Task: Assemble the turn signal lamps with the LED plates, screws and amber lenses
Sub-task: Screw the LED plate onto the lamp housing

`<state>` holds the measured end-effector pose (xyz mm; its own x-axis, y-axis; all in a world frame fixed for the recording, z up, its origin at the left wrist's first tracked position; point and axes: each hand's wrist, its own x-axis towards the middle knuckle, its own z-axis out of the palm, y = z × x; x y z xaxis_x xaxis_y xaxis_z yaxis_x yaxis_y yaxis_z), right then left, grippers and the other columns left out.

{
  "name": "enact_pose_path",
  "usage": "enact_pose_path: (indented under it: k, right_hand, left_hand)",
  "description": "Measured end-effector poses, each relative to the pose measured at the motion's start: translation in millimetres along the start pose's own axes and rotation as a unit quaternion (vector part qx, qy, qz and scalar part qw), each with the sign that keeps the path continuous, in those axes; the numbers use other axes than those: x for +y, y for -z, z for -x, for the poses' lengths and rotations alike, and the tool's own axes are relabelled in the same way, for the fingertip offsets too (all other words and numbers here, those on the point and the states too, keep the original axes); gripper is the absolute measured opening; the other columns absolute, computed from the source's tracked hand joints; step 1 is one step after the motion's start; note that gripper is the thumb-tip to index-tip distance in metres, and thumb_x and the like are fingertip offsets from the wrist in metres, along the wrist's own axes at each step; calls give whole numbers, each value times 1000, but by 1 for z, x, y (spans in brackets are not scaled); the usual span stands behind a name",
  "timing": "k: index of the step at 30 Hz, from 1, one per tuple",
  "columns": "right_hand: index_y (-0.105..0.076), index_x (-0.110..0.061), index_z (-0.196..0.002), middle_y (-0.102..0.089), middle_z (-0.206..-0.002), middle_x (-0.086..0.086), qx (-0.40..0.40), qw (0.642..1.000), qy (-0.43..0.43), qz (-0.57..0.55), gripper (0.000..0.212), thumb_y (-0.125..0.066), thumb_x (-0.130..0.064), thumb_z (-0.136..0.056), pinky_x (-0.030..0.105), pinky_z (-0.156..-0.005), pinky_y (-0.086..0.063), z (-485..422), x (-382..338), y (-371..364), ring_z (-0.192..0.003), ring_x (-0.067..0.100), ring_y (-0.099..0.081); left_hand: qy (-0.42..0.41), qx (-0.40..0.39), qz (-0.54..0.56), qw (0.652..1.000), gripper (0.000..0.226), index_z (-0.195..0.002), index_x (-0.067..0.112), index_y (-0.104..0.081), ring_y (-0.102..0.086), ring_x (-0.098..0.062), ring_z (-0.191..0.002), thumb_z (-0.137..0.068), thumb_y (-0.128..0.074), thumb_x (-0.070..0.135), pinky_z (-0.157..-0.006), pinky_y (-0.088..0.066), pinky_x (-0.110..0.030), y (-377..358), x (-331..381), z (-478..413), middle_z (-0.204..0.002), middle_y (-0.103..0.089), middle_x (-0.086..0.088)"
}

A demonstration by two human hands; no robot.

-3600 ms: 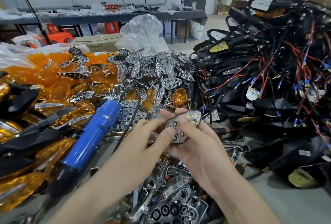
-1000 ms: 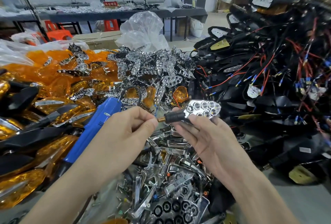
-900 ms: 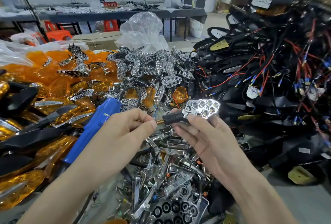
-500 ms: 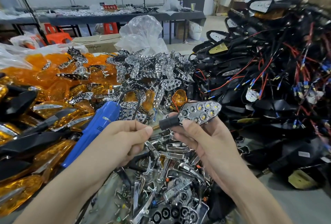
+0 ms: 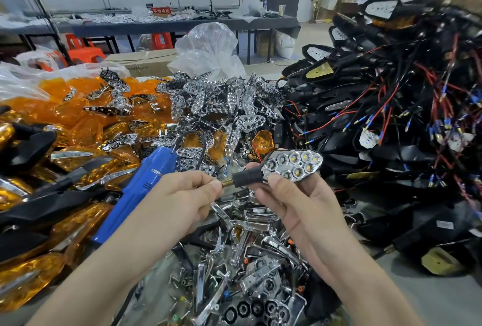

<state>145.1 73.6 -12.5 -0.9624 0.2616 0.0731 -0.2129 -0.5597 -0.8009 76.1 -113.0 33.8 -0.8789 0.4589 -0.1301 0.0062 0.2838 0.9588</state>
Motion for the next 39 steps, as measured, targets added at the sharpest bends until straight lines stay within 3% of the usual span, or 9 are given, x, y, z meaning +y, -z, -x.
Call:
enact_pose_path:
  k: [4, 11, 16, 21, 27, 29, 33, 36, 39]
  right_hand:
    - [-43, 10, -128, -74, -116, 21, -31, 999, -19, 12, 52, -67, -10, -87, 27, -82, -60, -1, 0, 0, -106, 31, -74]
    - [-49, -11, -140, -69, -130, 20, -115, 993, -16, 6, 47, -60, -3, -95, 29, -86, -59, 0, -4, 2, -112, 29, -72]
    - [-48, -5, -112, -76, -109, 20, -6, 999, -38, -9, 31, -67, -6, -87, 24, -72, -61, -2, -3, 3, -102, 35, -75]
    - [-34, 8, -139, -75, -108, 25, 40, 998, -31, -38, 69, -70, -10, -83, 21, -67, -60, -5, -2, 1, -97, 30, -76]
    - [-38, 10, -138, -73, -112, 26, 40, 997, -40, -44, 68, -71, -9, -82, 21, -66, -61, -3, -4, 1, -97, 32, -76]
    - [-45, 2, -129, -68, -115, 33, 44, 997, -37, -57, 56, -72, -7, -81, 23, -67, -61, -3, -6, 3, -99, 36, -76]
    - [-46, 2, -127, -71, -120, 27, -10, 999, -31, -40, 44, -66, -3, -88, 29, -81, -62, -3, -3, 5, -111, 39, -71]
    - [-55, -7, -132, -71, -127, 18, -50, 998, -12, -19, 44, -65, -5, -89, 29, -84, -60, -3, -2, 5, -112, 31, -71]
    - [-56, -18, -137, -69, -131, 14, -68, 998, 5, 1, 50, -65, -5, -90, 30, -85, -59, -3, -1, 4, -111, 28, -72]
  left_hand:
    - [39, -19, 5, 999, 32, -72, 11, -63, -20, -9, -32, -102, -51, 13, -35, -16, -12, 1, 0, -3, -43, -32, 1]
    - [138, -143, 178, 964, 26, -69, 14, -60, -19, -8, -31, -93, -50, 17, -36, -12, -17, 12, -1, -3, -45, -26, 4]
    - [-76, -26, -100, 992, 18, -84, 36, -62, -37, -6, -40, -99, -52, 39, -38, -28, -18, 3, -7, 2, -53, -51, 7]
    - [-297, 103, -403, 859, 13, -99, 39, -53, -48, -6, -47, -95, -45, 48, -42, -36, -22, -7, -15, 3, -62, -53, 14]
    - [-378, 186, -550, 721, 30, -99, 19, -66, -47, -11, -51, -104, -42, 35, -33, -36, -32, -8, -17, 4, -78, -58, 7]
    - [-351, 181, -512, 763, 24, -97, 25, -63, -44, -3, -51, -103, -43, 36, -36, -34, -26, -12, -17, 5, -72, -57, 12]
    - [-214, 91, -238, 943, 18, -84, 34, -59, -45, -3, -45, -94, -48, 45, -43, -33, -16, -12, -17, 2, -60, -59, 9]
    - [-88, 17, -74, 993, 24, -78, 22, -63, -31, -2, -41, -95, -57, 38, -39, -29, -12, -4, -12, -3, -51, -42, 9]
    - [17, -58, 27, 998, 26, -86, 8, -58, -22, -11, -43, -99, -57, 31, -39, -24, -19, 4, -12, -5, -57, -28, 4]
